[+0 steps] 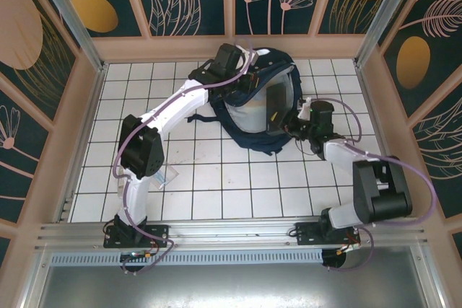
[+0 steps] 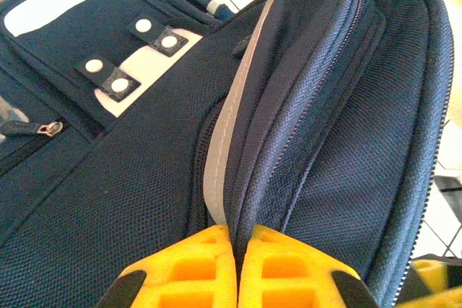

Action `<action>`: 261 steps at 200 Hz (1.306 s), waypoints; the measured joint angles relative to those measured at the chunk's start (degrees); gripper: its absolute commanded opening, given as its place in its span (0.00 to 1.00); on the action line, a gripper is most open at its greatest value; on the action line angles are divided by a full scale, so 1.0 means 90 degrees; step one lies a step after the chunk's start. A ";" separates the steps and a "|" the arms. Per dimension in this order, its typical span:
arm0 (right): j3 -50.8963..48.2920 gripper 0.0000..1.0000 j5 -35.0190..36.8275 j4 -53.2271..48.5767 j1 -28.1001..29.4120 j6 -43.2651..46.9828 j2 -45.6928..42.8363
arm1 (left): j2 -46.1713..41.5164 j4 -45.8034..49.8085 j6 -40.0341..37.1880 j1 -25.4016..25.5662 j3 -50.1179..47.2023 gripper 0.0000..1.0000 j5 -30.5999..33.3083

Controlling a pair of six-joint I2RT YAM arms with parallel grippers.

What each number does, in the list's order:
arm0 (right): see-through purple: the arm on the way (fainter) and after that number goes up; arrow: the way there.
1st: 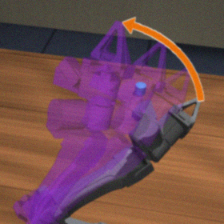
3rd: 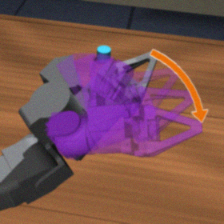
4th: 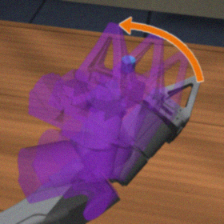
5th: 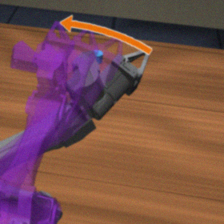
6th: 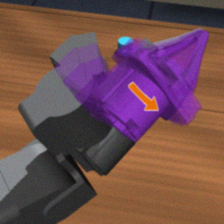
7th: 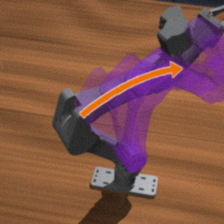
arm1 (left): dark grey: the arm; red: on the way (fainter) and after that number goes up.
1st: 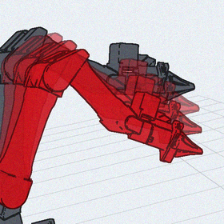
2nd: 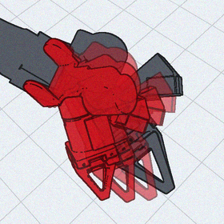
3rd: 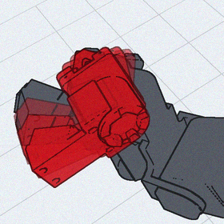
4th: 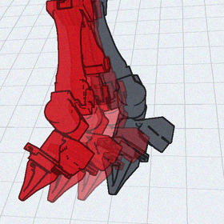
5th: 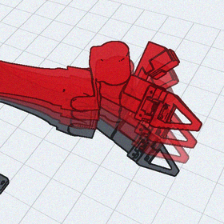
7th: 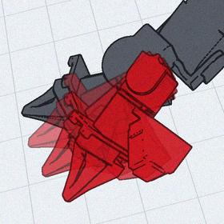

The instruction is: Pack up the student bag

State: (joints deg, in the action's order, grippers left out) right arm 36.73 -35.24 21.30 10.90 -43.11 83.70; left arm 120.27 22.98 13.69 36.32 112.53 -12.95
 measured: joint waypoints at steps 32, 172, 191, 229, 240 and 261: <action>0.0673 0.14 -0.0143 0.0595 0.0272 -0.0255 0.1183 | -0.0027 -0.0182 0.0219 -0.0005 -0.0211 0.00 -0.0318; 0.3310 0.72 0.1171 0.1515 0.0891 -0.1953 0.3874 | -0.0323 -0.0726 0.0663 0.0007 -0.0682 0.00 -0.0359; 0.3104 0.76 0.1467 0.1018 0.0884 -0.1863 0.3466 | -0.0359 -0.0741 0.0661 0.0012 -0.0680 0.00 -0.0168; 0.2788 0.77 0.1814 -0.0408 0.0760 -0.1457 0.2545 | -0.0357 -0.0709 0.0661 0.0007 -0.0622 0.00 0.0063; 0.2713 0.77 0.1872 -0.0765 0.0721 -0.1287 0.2263 | -0.0357 -0.0690 0.0663 0.0005 -0.0571 0.00 0.0114; 0.2465 0.77 0.1999 -0.1460 0.0668 -0.0899 0.1598 | -0.0357 -0.0690 0.0663 0.0005 -0.0525 0.00 0.0160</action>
State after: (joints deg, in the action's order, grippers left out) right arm 58.92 -17.26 8.16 16.91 -51.20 98.08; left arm 117.05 16.78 19.66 36.36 107.81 -11.51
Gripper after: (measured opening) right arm 0.772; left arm 0.054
